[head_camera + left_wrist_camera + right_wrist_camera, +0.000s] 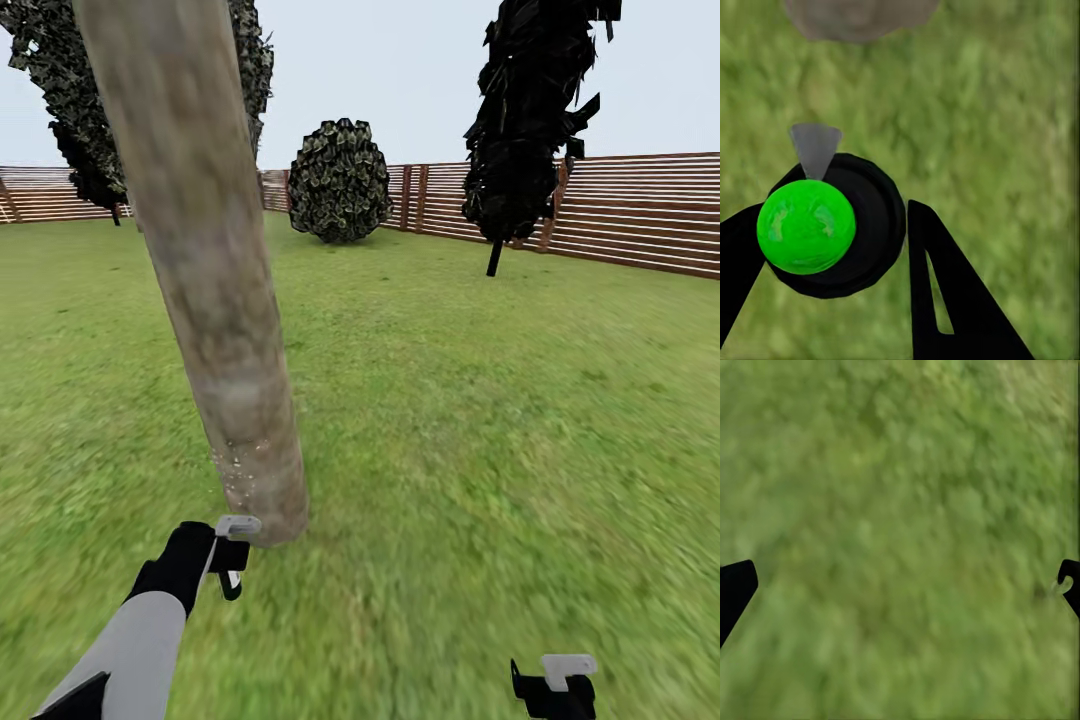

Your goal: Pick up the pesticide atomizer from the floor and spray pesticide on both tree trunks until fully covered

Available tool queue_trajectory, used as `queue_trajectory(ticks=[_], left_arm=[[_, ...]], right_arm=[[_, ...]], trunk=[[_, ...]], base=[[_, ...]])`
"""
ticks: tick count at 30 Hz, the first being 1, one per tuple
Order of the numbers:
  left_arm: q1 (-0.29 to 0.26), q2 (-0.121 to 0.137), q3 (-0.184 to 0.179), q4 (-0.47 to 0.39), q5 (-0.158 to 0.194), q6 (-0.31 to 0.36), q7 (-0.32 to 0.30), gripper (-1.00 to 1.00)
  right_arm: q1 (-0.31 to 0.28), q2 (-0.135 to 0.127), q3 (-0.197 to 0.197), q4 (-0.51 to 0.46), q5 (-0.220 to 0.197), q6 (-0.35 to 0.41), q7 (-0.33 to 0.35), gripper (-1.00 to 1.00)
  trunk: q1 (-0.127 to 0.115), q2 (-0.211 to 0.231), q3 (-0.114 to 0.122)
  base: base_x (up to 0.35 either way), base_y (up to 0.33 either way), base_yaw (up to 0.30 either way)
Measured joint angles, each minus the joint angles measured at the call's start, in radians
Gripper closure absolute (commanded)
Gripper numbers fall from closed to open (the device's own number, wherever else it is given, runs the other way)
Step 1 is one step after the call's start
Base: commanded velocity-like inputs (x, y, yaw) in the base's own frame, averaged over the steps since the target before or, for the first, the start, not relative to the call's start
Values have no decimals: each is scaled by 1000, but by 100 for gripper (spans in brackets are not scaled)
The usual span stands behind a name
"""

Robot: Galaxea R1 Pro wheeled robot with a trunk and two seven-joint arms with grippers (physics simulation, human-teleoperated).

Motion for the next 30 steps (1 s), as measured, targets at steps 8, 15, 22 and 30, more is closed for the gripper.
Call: queue_trajectory(ticks=[8,15,22,30], left_arm=[[0,1,3,-2,0,0,0,100],[0,5,4,-2,0,2,0,100],[0,6,4,-2,0,2,0,100],[0,10,-3,-2,71,0,2,100]], right_arm=[[0,0,0,0,0,0,1,-100],[0,1,1,0,0,0,0,-100],[0,1,1,0,0,0,0,-100],[0,1,0,0,-1,0,0,-100]], trunk=[[0,0,0],[0,0,0],[0,0,0],[0,0,0]], base=[[8,-276,0],[0,-279,178],[10,-278,276],[158,-252,10]])
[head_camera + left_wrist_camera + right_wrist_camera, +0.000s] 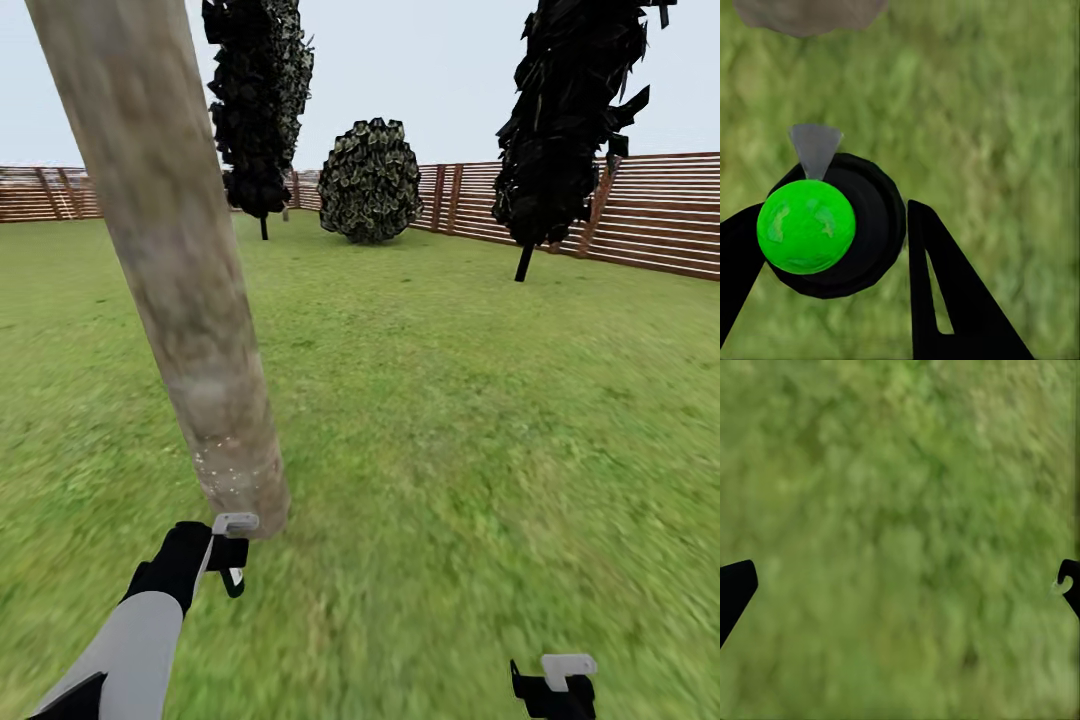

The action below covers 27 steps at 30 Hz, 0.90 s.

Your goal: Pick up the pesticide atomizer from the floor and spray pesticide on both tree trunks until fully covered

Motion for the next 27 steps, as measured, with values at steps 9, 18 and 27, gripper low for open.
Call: queue_trajectory(ticks=[9,18,27], left_arm=[[0,1,-11,0,-1,-3,10,100],[0,12,3,-6,-1,0,15,100],[0,36,4,-8,1,3,14,100]], right_arm=[[0,1,1,0,0,0,0,-100],[0,1,1,0,0,0,0,-100],[0,1,1,0,0,0,1,-100]], trunk=[[0,0,0],[0,0,0],[0,0,0]], base=[[131,-261,196],[140,-265,277],[147,-261,277]])
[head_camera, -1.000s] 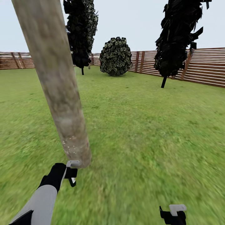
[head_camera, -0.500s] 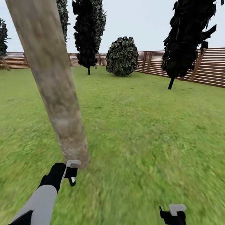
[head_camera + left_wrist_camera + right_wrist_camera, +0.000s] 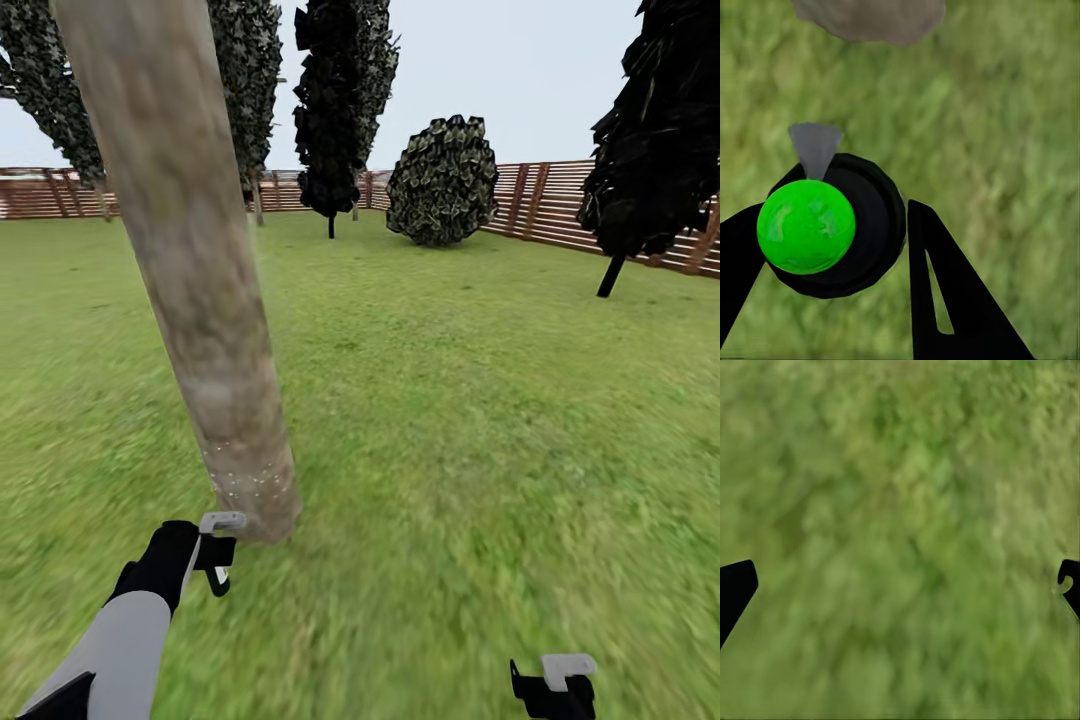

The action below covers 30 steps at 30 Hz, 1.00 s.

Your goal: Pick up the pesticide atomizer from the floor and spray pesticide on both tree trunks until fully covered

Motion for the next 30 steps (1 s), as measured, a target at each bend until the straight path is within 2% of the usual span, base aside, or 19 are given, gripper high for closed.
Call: queue_trajectory(ticks=[10,15,17,18,19,21,22,23,24,27,28,29,30], left_arm=[[0,-3,-10,2,2,3,0,100],[-3,-10,-8,2,6,4,0,100],[-14,-24,-8,9,9,9,1,100],[-23,-50,-9,9,9,12,2,100],[-61,-75,-10,12,7,42,2,100],[-95,-84,-14,13,-3,83,2,100],[-110,-87,-29,14,-4,104,3,100],[-140,-80,-97,10,-13,126,8,100],[-149,-76,-105,7,-7,131,8,100],[-173,-37,-108,11,-10,133,6,100],[-181,-3,-106,15,-5,135,4,100],[-179,11,-108,12,-8,135,3,100],[-176,12,-110,9,-2,137,2,100]], right_arm=[[0,0,0,0,0,0,0,-100],[0,-1,-1,0,0,0,0,-100],[0,-1,-1,0,0,0,0,-100],[0,-1,-1,0,0,0,0,-100],[0,-1,-1,0,0,0,0,-100],[0,-1,-2,0,1,0,0,-100],[0,-1,-2,0,1,0,0,-100],[0,-1,-2,0,1,0,0,-100],[0,-2,-2,0,1,0,0,-100],[0,-3,-3,0,1,0,0,-100],[0,-3,-3,0,1,0,0,-100],[0,-3,-3,0,1,0,0,-100],[0,-3,-3,0,1,0,0,-100]], trunk=[[0,0,0],[0,0,0],[0,0,0],[0,0,0],[0,0,0],[0,0,0],[0,0,0],[0,0,0],[0,0,0],[0,0,0],[0,0,0],[0,0,0],[0,0,0]], base=[[-104,-260,277],[-53,-60,273],[-2,-3,102],[0,0,17],[0,0,11],[0,0,5],[0,0,0],[0,0,0],[0,0,0],[0,0,0],[0,0,0],[0,0,0],[0,0,0]])
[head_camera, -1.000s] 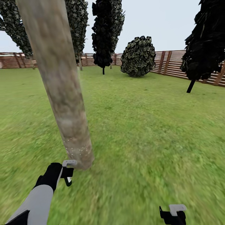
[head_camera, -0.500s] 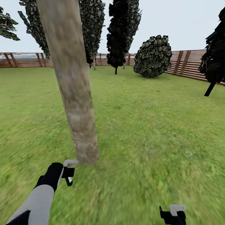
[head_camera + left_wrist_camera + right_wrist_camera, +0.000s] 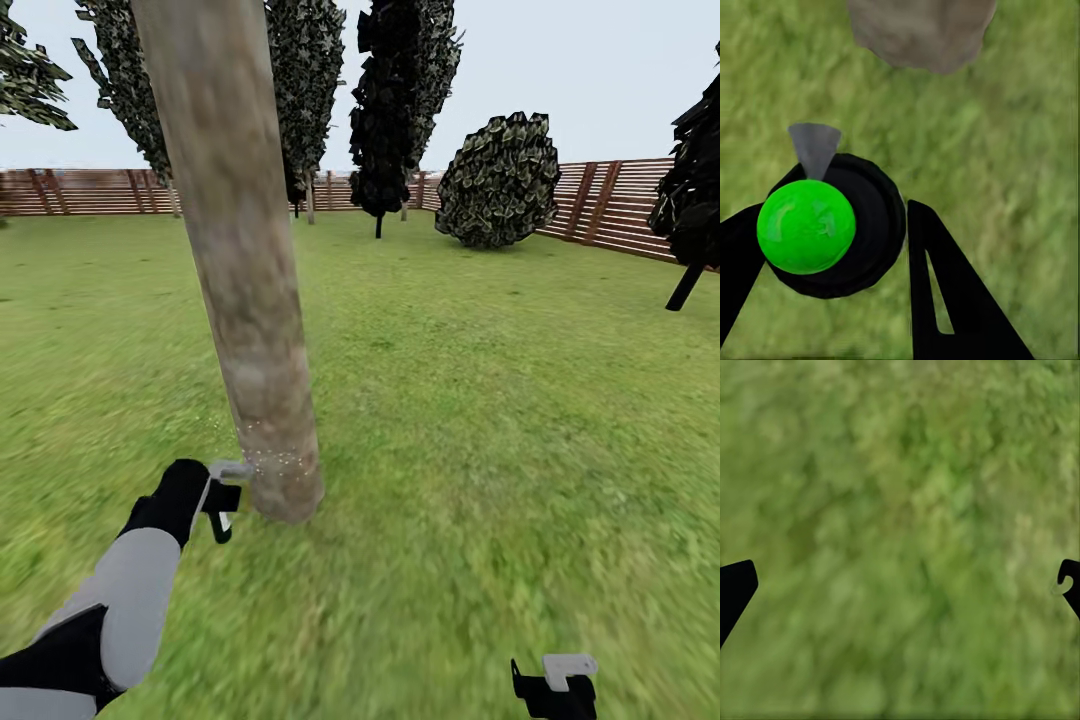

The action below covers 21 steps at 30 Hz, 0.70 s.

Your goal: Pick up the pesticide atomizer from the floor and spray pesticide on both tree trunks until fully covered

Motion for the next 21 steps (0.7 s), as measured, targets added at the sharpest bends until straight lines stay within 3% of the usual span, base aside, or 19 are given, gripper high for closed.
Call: queue_trajectory(ticks=[2,4,6,9,12,21], left_arm=[[-4,-12,-2,-3,7,8,-1,100],[-15,-55,-4,-8,8,55,-1,100],[-30,-68,-11,-14,0,71,-1,100],[-61,-57,-15,-26,-8,114,-2,100],[-70,-23,-17,-61,-9,151,-5,100],[-75,-31,-21,-68,-2,154,-5,100]], right_arm=[[0,0,1,-1,0,0,1,-100],[0,1,1,-1,0,0,1,-100],[0,1,2,-1,0,0,1,-100],[0,1,2,-2,-1,0,2,-100],[0,2,2,-3,-2,1,2,-100],[0,0,3,0,-2,2,4,-100]], trunk=[[0,0,0],[0,0,0],[0,0,0],[0,0,0],[0,0,0],[0,0,0]], base=[[0,0,0],[0,0,12],[0,0,148],[0,0,259],[0,0,166],[140,-165,9]])
